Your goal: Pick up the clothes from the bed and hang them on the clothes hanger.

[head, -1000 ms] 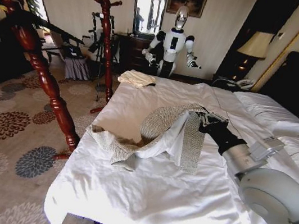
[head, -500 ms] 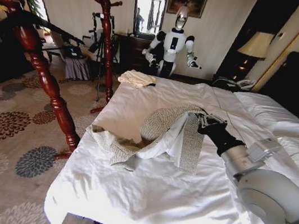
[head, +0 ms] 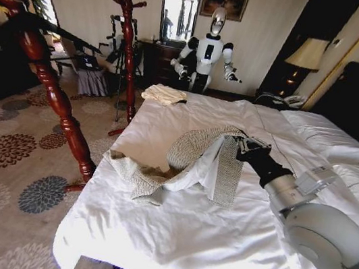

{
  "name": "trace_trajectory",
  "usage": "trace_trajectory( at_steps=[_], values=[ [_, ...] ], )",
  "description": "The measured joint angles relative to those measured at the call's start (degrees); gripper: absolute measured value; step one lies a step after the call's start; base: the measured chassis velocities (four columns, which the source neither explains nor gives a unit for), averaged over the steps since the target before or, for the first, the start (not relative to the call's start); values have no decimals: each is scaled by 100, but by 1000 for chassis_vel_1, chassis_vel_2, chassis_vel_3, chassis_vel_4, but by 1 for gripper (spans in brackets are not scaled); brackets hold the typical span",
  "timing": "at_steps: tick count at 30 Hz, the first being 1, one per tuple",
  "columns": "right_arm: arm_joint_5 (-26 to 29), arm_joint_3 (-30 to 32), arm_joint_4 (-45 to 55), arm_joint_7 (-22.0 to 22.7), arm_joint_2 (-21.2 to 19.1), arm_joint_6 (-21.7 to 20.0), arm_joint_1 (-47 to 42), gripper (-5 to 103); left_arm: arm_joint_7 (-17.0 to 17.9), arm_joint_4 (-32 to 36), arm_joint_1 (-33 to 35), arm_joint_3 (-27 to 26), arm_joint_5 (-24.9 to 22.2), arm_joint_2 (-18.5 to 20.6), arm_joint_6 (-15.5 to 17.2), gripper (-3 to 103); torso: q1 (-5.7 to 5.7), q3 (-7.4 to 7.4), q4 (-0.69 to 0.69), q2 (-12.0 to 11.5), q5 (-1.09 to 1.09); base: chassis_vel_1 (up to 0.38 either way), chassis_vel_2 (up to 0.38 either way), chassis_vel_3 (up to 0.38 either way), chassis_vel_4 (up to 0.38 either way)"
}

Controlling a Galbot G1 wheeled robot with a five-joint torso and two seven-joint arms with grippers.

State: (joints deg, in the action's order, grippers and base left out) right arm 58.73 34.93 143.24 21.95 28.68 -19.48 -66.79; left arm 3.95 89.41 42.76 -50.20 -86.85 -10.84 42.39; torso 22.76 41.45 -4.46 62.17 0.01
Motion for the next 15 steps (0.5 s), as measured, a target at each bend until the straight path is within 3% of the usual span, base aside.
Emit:
trace_trajectory(
  at_steps=[15],
  values=[
    [-14, 16, 0, -13, -27, 0, -1, 1, 168, 652, 473, -29, 35, -239, -16, 100, 0, 0, 0, 0, 0, 0, 0, 0, 0]
  ],
)
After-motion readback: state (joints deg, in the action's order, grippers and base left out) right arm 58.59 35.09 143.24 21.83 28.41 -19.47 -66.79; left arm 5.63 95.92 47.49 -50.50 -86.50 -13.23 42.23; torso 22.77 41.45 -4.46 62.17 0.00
